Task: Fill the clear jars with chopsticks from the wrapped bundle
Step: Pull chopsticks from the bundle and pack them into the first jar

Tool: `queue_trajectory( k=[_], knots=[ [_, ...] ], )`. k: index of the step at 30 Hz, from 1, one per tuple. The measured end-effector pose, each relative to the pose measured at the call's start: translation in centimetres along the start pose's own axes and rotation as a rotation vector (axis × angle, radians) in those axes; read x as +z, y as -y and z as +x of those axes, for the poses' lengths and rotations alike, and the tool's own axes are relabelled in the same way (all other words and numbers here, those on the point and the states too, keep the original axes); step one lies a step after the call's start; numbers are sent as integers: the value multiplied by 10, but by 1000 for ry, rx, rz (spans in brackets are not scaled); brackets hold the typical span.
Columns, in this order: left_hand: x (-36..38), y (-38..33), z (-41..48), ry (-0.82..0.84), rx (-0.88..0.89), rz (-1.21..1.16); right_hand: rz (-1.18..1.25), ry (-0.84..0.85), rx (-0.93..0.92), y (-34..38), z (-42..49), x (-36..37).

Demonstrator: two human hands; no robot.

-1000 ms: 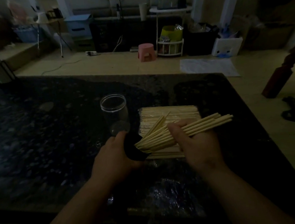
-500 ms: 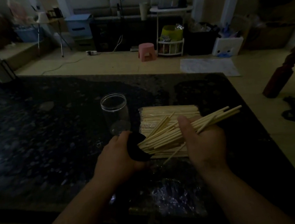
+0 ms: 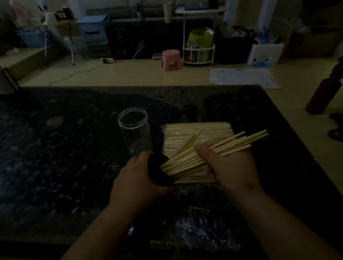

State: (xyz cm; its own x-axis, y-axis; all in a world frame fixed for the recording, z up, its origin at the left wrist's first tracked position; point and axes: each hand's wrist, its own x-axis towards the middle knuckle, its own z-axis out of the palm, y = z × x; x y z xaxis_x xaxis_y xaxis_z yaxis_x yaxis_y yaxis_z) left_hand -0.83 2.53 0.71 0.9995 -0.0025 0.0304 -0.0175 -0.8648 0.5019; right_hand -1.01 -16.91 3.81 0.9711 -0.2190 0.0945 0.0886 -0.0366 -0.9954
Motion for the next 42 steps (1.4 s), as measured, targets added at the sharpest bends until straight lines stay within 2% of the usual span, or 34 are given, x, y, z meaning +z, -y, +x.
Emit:
queue_trajectory(
  k=[2,4,8,13,15,19,23,26,31,38,42],
  knots=[
    [0,0,0,5,-6,-6,-80,-42,-50,-3,3,0],
    [1,0,0,-6,-11,-11,-57,-75,-45,-2,4,-2],
    [2,1,1,-10,-19,-8,246,-100,122,1,6,-2],
    [2,1,1,-18,-20,-22,-68,-70,-3,-8,8,-5],
    [2,1,1,-19,-30,-26,-54,-93,-25,-9,8,-6],
    [2,1,1,-20,-25,-42,121,-150,-6,0,7,-5],
    [0,-1,0,-21,-16,-47,-70,-109,-66,-8,7,-4],
    [0,-2,-1,-19,-7,-42,-216,-150,-54,-15,10,-5],
    [-2,-3,-1,-22,-6,-28,-147,-219,-42,-14,11,-7],
    [-3,2,1,-29,-45,-15,-182,-105,-45,-19,16,-12],
    [-7,3,4,-63,-74,-82,-76,-183,29,-16,20,-13]
  ],
)
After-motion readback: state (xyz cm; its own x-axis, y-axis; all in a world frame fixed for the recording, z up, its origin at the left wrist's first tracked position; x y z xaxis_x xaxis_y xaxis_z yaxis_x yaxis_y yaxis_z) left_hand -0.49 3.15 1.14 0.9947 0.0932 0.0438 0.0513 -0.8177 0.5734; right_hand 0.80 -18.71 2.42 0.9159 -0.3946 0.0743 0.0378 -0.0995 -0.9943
